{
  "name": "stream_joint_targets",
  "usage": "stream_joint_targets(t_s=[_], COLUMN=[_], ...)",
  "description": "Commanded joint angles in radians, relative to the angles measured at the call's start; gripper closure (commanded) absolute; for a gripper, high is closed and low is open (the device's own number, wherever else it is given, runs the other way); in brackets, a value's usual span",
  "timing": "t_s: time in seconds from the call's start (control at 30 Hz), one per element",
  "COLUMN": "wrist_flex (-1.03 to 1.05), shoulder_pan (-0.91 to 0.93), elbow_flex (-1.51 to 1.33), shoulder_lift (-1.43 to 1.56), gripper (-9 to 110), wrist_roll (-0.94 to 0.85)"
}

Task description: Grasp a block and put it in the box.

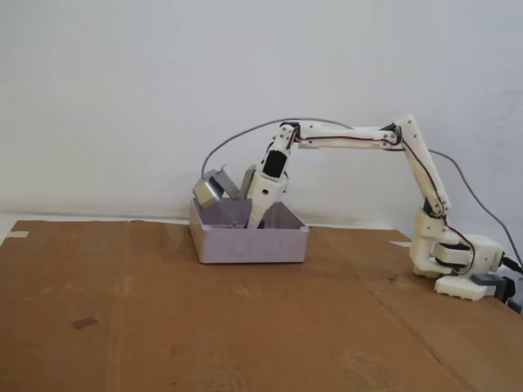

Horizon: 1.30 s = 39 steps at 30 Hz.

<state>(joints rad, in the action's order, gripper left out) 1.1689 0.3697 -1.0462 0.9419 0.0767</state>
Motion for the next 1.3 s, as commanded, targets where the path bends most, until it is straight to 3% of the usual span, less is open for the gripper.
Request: stream_joint_targets(t_s=[0.0, 0.93, 1.13, 1.27], wrist_flex=[-0.066, -0.129, -0.103, -0.107], shoulder_pan=[0.009, 0.051, 0.048, 0.043], elbow_flex=[0.021, 0.02, 0.015, 0.008], shoulder_lift=[0.181, 0.181, 0.181, 0.181], gripper=[91, 90, 74, 70], wrist_roll=[-0.011, -0.009, -0.009, -0.009])
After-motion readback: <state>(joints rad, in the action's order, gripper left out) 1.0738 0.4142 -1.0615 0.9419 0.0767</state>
